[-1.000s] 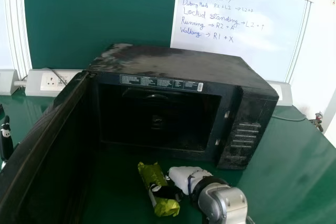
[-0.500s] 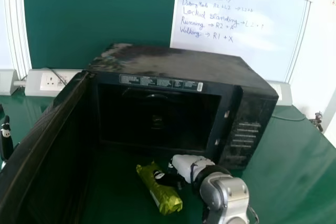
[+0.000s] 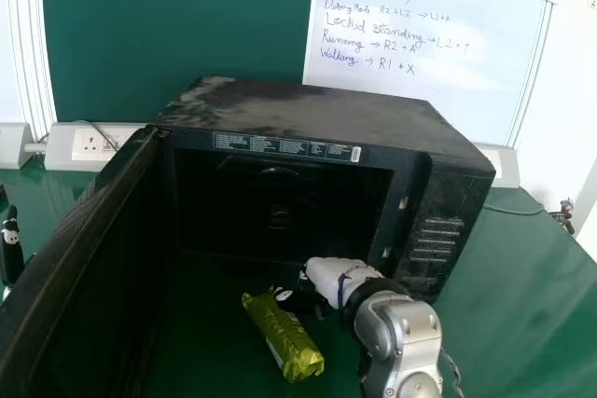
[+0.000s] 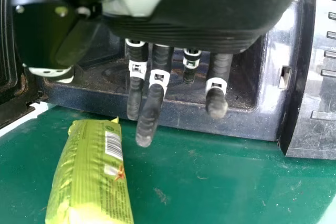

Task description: Put biscuit inside oven

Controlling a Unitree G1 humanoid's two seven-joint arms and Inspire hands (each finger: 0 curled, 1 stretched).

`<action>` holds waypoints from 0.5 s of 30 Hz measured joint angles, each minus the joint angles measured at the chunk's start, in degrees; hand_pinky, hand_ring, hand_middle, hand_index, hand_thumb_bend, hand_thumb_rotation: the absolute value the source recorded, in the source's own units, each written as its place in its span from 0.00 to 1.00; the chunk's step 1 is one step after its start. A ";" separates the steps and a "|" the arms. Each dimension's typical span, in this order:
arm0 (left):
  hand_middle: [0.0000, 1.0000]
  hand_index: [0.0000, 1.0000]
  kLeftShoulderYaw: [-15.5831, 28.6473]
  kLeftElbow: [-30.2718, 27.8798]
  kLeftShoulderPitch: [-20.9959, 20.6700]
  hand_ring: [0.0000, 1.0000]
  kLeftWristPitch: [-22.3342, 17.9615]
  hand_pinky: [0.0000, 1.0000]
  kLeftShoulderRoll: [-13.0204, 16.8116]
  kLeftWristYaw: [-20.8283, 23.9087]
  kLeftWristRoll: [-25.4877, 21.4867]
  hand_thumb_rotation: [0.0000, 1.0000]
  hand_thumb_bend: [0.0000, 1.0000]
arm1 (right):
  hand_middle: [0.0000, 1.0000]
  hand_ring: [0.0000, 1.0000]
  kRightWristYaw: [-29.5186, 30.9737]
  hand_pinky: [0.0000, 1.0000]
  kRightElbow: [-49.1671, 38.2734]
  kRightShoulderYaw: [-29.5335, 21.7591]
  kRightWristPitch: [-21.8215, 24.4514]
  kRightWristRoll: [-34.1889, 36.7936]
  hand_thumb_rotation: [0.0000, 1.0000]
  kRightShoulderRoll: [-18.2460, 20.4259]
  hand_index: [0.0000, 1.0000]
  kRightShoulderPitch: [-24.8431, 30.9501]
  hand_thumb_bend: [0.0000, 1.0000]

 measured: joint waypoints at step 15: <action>0.77 0.79 0.02 0.00 0.04 0.73 0.01 0.66 0.00 0.09 -0.02 0.00 0.64 | 0.37 0.24 4.27 0.16 -2.35 2.81 -0.96 -2.54 0.54 1.13 0.70 3.01 0.88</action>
